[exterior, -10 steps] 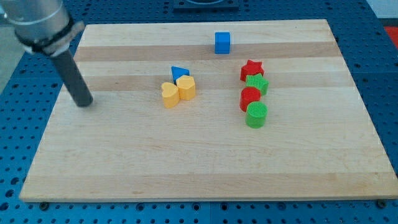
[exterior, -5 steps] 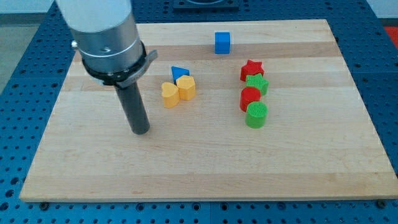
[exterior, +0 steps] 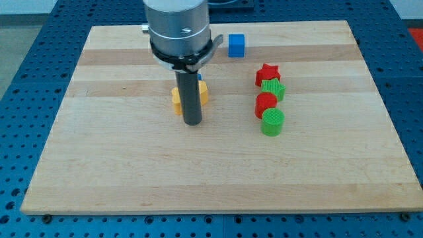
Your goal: Move the yellow hexagon vertically above the yellow heart
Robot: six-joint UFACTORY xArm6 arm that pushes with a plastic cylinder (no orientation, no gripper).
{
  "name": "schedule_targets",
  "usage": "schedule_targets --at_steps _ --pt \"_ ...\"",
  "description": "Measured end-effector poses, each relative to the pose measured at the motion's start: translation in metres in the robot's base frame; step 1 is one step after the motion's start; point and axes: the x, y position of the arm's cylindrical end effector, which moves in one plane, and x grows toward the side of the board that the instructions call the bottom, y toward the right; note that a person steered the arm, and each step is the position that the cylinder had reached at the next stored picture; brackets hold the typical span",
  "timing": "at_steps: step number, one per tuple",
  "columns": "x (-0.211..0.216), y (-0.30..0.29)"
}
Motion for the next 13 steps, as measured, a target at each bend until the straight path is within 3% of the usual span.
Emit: schedule_targets --at_steps 10,13 --pt "0.017 0.015" --pt "-0.047 0.028"
